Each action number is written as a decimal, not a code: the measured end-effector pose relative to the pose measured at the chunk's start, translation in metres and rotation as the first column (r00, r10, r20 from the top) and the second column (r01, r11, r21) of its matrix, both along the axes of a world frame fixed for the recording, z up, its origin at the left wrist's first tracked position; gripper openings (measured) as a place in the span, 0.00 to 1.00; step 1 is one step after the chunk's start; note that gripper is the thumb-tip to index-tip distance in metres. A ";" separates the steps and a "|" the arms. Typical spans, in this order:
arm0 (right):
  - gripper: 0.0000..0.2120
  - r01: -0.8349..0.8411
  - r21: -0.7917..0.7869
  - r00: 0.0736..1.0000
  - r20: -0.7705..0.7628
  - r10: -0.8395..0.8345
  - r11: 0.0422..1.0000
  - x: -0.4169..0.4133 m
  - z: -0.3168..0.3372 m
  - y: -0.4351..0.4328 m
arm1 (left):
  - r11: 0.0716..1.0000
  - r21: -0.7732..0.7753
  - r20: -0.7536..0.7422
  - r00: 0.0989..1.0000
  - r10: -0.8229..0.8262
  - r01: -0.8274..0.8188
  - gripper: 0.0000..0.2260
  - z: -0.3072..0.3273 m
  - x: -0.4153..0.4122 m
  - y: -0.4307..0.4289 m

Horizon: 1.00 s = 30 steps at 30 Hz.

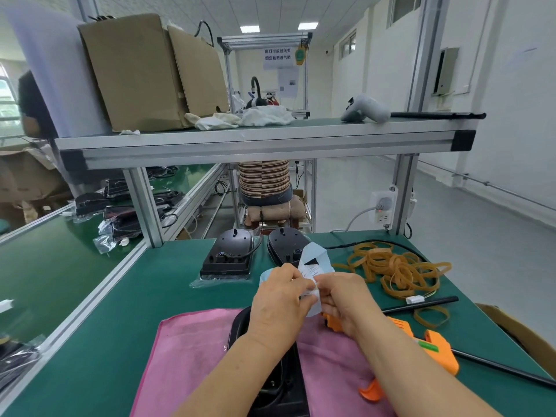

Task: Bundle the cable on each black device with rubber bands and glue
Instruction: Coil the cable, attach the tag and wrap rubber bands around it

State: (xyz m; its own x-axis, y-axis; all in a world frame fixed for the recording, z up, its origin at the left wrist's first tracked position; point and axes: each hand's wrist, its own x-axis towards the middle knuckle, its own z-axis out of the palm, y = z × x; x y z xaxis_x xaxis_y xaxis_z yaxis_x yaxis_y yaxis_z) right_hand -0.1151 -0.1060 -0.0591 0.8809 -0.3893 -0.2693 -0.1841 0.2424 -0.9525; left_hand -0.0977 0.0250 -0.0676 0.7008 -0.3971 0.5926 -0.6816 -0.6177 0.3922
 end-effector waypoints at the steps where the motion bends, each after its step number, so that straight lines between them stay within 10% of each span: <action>1: 0.14 0.003 -0.019 1.000 -0.004 -0.003 1.000 0.000 -0.001 0.000 | 1.000 0.017 0.030 0.999 -0.012 0.011 0.08 0.003 -0.002 0.000; 10: 0.09 -0.061 -0.052 0.998 -0.027 0.060 0.997 0.008 -0.007 -0.002 | 0.998 0.046 0.299 0.952 -0.064 0.052 0.10 0.002 -0.004 -0.004; 14: 0.07 0.023 -0.285 1.000 0.002 -0.023 0.958 0.012 -0.011 -0.015 | 0.956 -0.290 -0.192 0.981 -0.029 -0.028 0.06 0.003 -0.010 -0.001; 17: 0.10 -0.073 -0.776 0.987 -0.145 -0.064 0.626 0.010 -0.012 -0.031 | 0.736 -0.613 -0.607 0.767 -0.206 -0.288 0.06 0.016 -0.003 0.012; 21: 0.14 -0.003 -0.934 1.000 -0.012 -0.023 0.356 0.002 -0.010 -0.022 | 0.541 -0.692 -0.721 0.492 -0.487 -0.478 0.01 0.024 -0.001 0.033; 23: 0.07 0.096 -0.870 0.986 0.149 0.072 0.483 -0.001 -0.002 -0.001 | 0.501 -0.713 -0.701 0.467 -0.540 -0.491 0.00 0.024 -0.003 0.037; 26: 0.14 -0.175 -0.490 0.968 0.072 0.240 0.854 -0.004 0.012 0.031 | 0.474 -0.739 -0.673 0.485 -0.559 -0.479 0.01 0.024 -0.006 0.039; 30: 0.06 -0.319 -0.192 0.938 0.077 0.338 0.928 -0.002 0.013 0.045 | 0.515 -0.739 -0.673 0.526 -0.521 -0.435 0.03 0.023 -0.009 0.047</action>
